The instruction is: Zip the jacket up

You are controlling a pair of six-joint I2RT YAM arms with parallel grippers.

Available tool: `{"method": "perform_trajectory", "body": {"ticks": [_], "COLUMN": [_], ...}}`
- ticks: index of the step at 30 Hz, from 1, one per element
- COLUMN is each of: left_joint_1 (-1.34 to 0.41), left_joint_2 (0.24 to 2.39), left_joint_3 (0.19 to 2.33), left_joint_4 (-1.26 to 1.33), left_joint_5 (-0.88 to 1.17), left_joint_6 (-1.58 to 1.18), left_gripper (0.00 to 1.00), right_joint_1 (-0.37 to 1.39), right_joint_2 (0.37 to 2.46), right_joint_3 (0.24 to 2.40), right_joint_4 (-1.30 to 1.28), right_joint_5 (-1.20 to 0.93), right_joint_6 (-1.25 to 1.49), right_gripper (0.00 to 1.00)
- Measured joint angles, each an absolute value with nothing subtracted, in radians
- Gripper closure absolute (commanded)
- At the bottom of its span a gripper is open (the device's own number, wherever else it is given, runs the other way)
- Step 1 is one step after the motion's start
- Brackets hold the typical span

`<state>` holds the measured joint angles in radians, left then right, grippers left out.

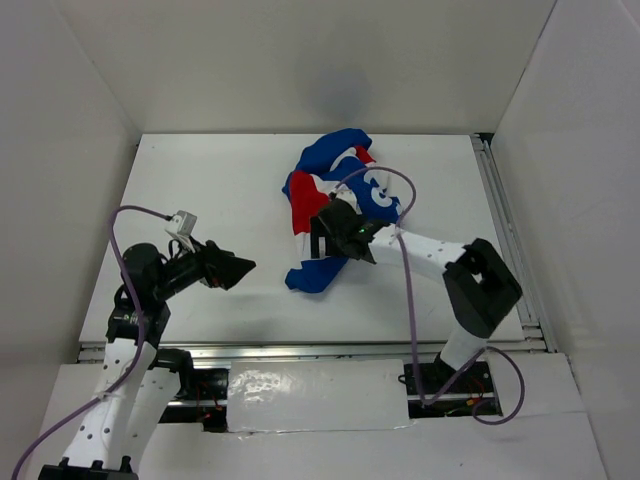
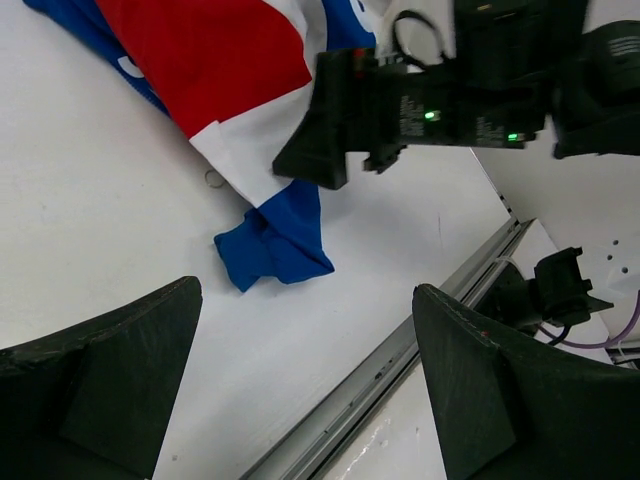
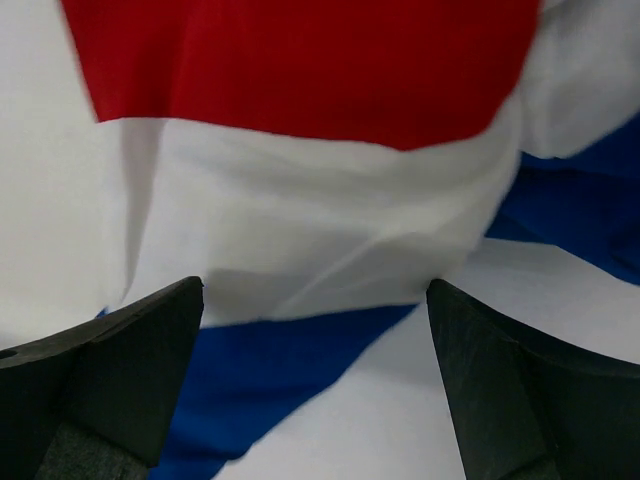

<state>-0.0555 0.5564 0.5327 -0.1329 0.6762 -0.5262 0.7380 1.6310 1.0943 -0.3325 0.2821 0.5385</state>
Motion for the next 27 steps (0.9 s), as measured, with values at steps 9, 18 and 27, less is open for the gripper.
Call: {"method": "perform_trajectory", "body": {"ticks": [9,18,27], "left_joint_1": [-0.056,-0.056,-0.056], "left_joint_2": [0.54,0.512,0.59], "left_joint_3": [0.533,0.527,0.523], "left_joint_4": [-0.151,-0.157,-0.149], "left_joint_5": [0.654,0.641,0.63], "left_joint_6": [-0.527,-0.527,-0.527], "left_gripper": [0.01,0.01,0.01], "right_joint_1": [0.739,0.69,0.261], "right_joint_2": [1.903,1.636,1.172], "right_joint_3": [1.246,1.204,1.262], "right_joint_4": [-0.353,-0.328,-0.286], "right_joint_5": [0.256,0.161,0.05], "right_joint_6": [0.55,0.545,0.615], "right_gripper": [0.54,1.0,0.94]}}
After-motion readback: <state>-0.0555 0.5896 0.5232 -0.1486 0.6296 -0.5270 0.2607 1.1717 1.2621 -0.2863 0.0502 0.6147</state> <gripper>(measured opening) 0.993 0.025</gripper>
